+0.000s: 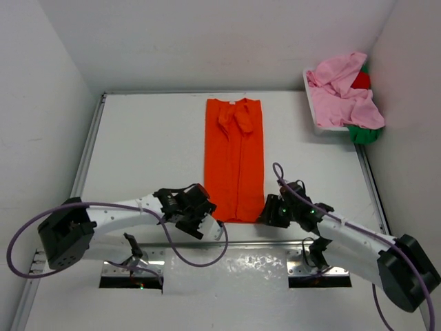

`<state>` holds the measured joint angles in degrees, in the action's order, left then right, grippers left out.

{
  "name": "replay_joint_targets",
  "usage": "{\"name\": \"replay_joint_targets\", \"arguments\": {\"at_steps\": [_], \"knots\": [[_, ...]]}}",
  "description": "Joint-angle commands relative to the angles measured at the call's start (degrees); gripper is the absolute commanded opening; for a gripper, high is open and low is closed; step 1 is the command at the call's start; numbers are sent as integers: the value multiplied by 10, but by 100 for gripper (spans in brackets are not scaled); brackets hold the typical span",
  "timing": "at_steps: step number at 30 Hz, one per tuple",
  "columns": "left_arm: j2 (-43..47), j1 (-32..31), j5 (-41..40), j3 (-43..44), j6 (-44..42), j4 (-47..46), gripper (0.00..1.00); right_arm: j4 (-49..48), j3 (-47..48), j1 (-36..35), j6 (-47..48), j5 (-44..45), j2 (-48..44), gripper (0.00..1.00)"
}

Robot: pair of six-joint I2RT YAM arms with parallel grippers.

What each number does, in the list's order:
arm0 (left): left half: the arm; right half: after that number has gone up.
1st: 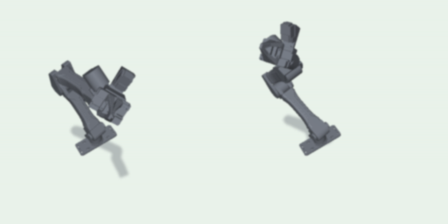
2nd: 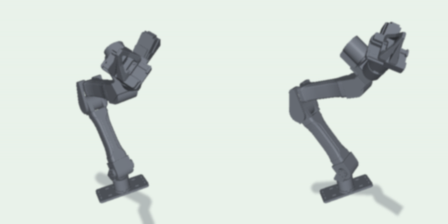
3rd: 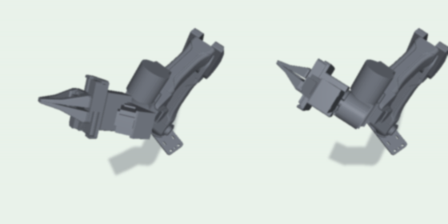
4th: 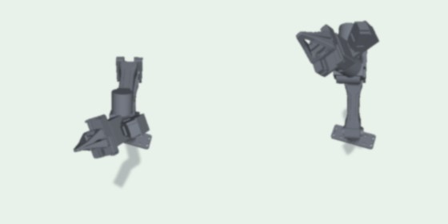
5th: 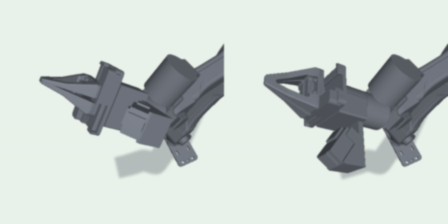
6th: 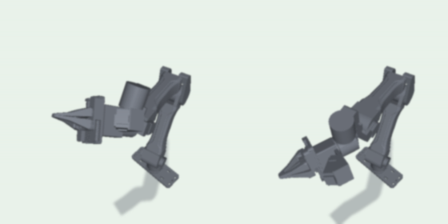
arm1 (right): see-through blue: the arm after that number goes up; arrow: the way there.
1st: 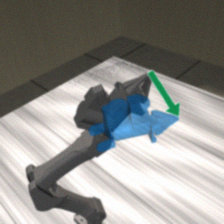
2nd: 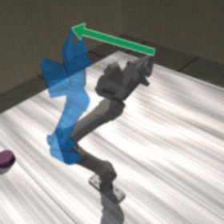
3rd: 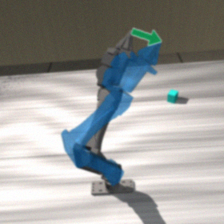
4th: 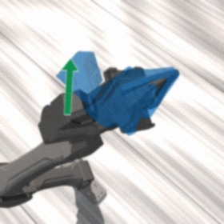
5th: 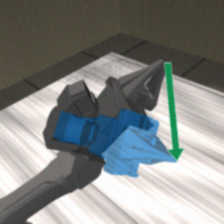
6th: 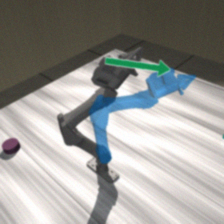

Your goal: Fold and stack the t-shirts

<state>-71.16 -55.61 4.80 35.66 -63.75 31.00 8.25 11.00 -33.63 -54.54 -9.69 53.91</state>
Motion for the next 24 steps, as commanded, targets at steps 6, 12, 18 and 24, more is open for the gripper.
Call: {"name": "replay_joint_targets", "arguments": {"at_steps": [6, 12, 18, 24], "knots": [[-60, -33, -23, -18, -88, -117, 68, 150, 96, 6, 127, 5, 48, 52], [-75, -62, -6, -32, -70, -150, 65, 64, 96, 8, 97, -33, 98, 52], [-89, -63, 7, -42, -70, -176, 37, 10, 96, 8, 65, -58, 153, 41], [-90, -63, 0, -35, -32, -196, 0, 4, 100, 14, 57, -34, 155, 3]]}}
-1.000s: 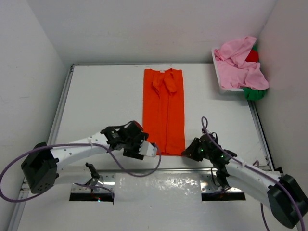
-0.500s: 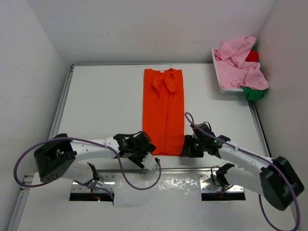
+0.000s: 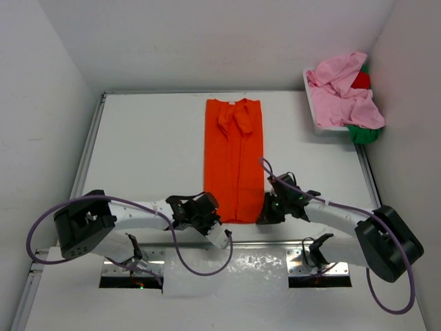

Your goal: Fold and stack the t-shirts

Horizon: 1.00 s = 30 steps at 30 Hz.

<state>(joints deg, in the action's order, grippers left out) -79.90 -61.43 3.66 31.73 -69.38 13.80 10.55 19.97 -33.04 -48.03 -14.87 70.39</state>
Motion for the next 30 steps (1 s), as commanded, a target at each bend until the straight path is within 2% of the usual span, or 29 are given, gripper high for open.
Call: {"name": "replay_joint_targets", "arguments": {"at_steps": [1, 5, 8, 15, 20, 25, 30], "knots": [[-3, -4, 7, 8, 29, -26, 0, -15, 15, 11, -7, 23, -12, 1], [-2, 6, 1, 41, 78, -21, 0, 12, 53, 35, 18, 38, -19, 0], [-1, 45, 23, 89, 113, 8, 0, 53, 112, 39, 53, 45, -13, 0], [-30, 178, 73, 232, 163, 67, 0, 84, 262, 96, 108, 26, 47, 0], [-107, 260, 103, 336, 210, 76, 0, 84, 359, 141, 143, 7, 147, 0], [-204, 302, 91, 465, 215, 98, 0, 81, 439, 169, 161, 3, 214, 0], [-272, 328, 75, 512, 223, 98, 0, 76, 509, 191, 168, -12, 295, 0]]}}
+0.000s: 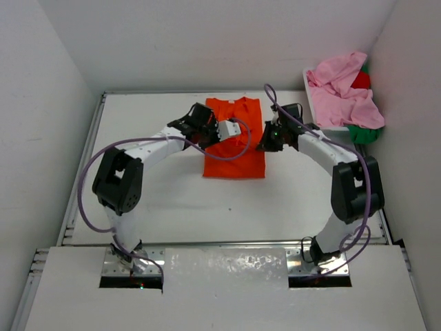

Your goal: Fold and stack the t-shirts

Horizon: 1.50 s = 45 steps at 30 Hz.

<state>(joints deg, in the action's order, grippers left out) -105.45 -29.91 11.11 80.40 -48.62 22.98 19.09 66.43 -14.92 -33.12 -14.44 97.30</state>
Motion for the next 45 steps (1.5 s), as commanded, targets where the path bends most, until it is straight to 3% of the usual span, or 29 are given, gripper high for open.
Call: {"name": "replay_joint_targets", "arguments": {"at_steps": [1, 10, 19, 23, 24, 26, 27, 31, 32, 33, 38, 40, 45], "knots": [[-22, 16, 1, 32, 17, 1, 0, -7, 54, 13, 21, -18, 38, 0], [-110, 44, -11, 106, 39, -20, 0, 7, 169, 30, 23, -31, 163, 0], [-147, 55, -1, 121, 52, -43, 0, 9, 193, 43, 18, -24, 207, 0], [-153, 59, -35, 114, 77, -75, 3, 9, 215, 53, 17, -23, 243, 22], [-158, 60, -60, 114, 84, -82, 12, 11, 224, 56, 24, -21, 250, 31], [-167, 64, -83, 126, 110, -87, 27, 24, 264, 63, 42, 6, 261, 37], [-169, 64, -104, 131, 121, -89, 41, 41, 279, 64, 53, 19, 269, 39], [-179, 74, -147, 164, 171, -87, 58, 68, 331, 65, 126, 78, 264, 36], [-181, 74, -153, 168, 176, -87, 64, 67, 327, 65, 133, 83, 256, 34], [-181, 75, -167, 174, 179, -88, 78, 54, 317, 65, 142, 84, 246, 32], [-176, 90, -201, 221, 204, -74, 75, -15, 170, 53, 151, 50, 143, 18], [-160, 92, -151, 227, 178, -42, 63, -47, 134, 45, 155, 22, 114, 14], [-109, 56, 21, 174, 71, 105, 59, -113, 92, 29, 112, -73, 130, 12]]}}
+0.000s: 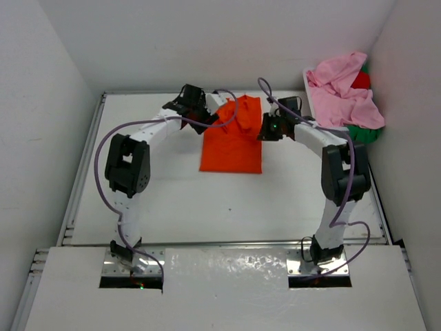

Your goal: Fold and stack the t-shirts

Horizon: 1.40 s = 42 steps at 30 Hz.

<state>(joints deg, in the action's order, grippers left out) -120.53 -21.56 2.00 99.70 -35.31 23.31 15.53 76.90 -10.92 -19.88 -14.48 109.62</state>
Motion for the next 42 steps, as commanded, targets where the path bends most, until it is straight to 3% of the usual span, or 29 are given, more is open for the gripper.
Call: {"name": "replay_joint_targets", "arguments": {"at_steps": [1, 3, 5, 12, 15, 20, 24, 30, 33, 37, 42], "knots": [[43, -32, 129, -29, -68, 124, 59, -94, -19, -11, -37, -84, 13, 12], [43, -32, 164, -58, -63, 118, 58, -129, -13, -11, -73, -99, 42, 12], [31, -32, 146, -71, -46, 74, 58, -123, 18, -11, -84, -100, 84, 11], [-55, 5, 106, 26, 88, -7, 56, -134, 62, -8, -108, -49, 139, 9], [-64, 5, 91, 10, 97, -33, 56, -137, 69, 2, -129, -35, 154, 7], [-70, 6, 78, -2, 92, -24, 57, -171, 40, 27, -176, -46, 161, 5], [-65, 6, 64, 15, 95, -20, 57, -157, 54, 39, -163, -49, 167, 5], [-25, -5, 43, 92, 23, 89, 57, -52, 120, 40, -97, -50, 118, 19], [31, -16, 48, 41, -47, 116, 58, 18, 86, 40, -63, -15, 66, 32], [100, -28, 49, -71, -120, 130, 61, 43, -20, 37, -51, -5, -13, 43], [137, -81, 36, -211, -174, 97, 64, 67, -104, 11, -62, -6, -71, 48]]}}
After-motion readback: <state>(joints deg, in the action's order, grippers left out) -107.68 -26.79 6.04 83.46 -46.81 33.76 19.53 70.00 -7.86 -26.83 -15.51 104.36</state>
